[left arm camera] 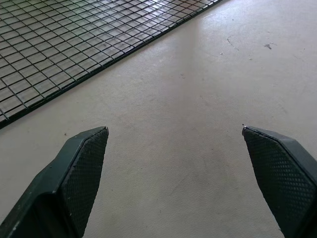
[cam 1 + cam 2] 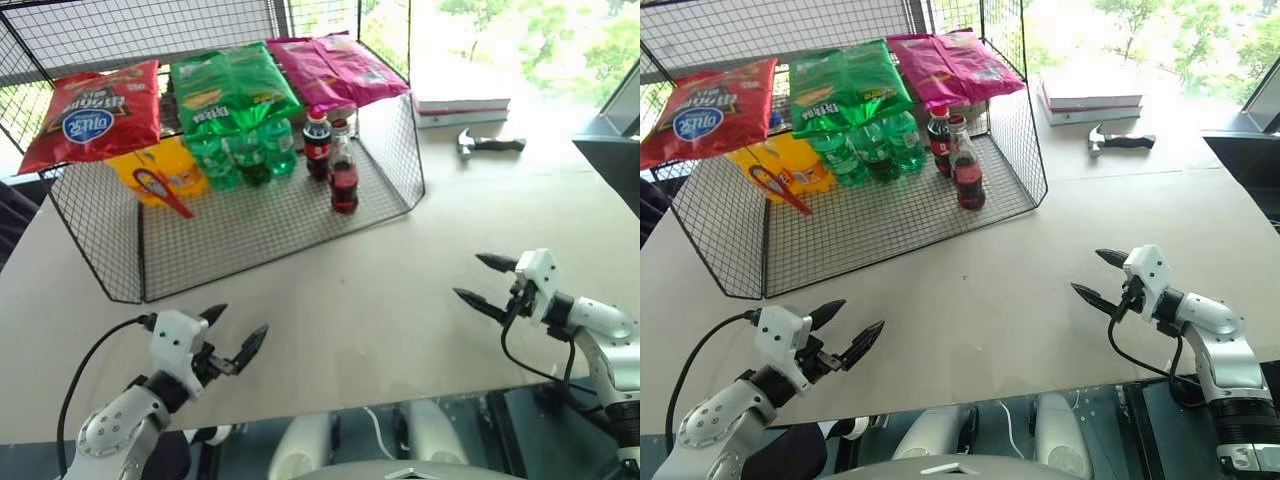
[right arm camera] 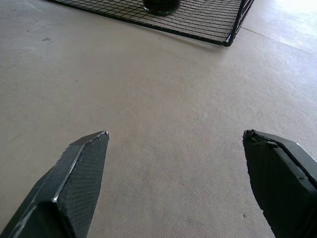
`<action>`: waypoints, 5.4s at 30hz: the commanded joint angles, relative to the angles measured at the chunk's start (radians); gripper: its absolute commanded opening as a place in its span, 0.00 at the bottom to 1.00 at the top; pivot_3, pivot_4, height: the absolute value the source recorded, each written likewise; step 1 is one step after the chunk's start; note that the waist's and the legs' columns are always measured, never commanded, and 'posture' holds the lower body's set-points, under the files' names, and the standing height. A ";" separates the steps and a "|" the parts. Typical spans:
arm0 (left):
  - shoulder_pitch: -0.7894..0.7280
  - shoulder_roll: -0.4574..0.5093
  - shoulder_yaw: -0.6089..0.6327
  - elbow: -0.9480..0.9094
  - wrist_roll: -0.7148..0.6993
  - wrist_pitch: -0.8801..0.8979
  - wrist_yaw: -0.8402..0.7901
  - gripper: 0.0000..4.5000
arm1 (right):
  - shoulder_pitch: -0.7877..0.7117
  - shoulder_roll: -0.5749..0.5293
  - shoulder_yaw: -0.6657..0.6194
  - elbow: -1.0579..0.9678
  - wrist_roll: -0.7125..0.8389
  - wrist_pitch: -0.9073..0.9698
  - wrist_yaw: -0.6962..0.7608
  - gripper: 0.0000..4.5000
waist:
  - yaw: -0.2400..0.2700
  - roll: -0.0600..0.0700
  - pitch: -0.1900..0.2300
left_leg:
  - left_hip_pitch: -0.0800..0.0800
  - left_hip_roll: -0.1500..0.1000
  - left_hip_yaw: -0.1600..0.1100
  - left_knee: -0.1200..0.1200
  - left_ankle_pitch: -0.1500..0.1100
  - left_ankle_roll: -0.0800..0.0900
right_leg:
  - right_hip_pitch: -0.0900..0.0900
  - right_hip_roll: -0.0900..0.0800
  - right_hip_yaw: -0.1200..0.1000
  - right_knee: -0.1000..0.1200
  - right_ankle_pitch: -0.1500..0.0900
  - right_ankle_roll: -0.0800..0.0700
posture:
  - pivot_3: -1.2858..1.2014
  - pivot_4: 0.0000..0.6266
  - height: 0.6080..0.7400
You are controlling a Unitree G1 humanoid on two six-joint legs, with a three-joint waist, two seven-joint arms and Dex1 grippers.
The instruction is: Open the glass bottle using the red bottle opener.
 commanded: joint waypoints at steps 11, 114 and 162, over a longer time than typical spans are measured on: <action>-0.008 -0.011 0.013 -0.065 -0.023 -0.010 0.004 1.00 | -0.025 -0.007 -0.002 -0.022 0.007 0.010 0.014 0.97 | 0.000 0.000 0.000 | 0.000 0.000 0.000 0.000 0.000 0.000 | 0.000 0.000 0.000 0.000 0.000 0.000 | 0.52 0.24 1.00; -0.824 0.046 0.115 0.682 0.203 -0.421 0.308 0.64 | -0.163 0.219 0.216 -0.652 0.171 0.412 -0.278 0.98 | 0.000 -0.002 -0.001 | -0.005 -0.003 -0.006 0.000 0.003 -0.005 | -0.004 -0.001 -0.005 0.000 0.002 0.003 | 0.52 0.24 1.00; -0.741 -0.156 0.292 0.256 -0.677 0.094 0.311 0.01 | -0.159 0.221 0.230 -0.607 0.135 0.365 -0.264 0.98 | -0.003 -0.003 -0.001 | -0.005 -0.003 -0.006 0.000 0.003 -0.005 | -0.004 -0.001 -0.005 0.001 0.002 0.002 | 0.52 0.24 1.00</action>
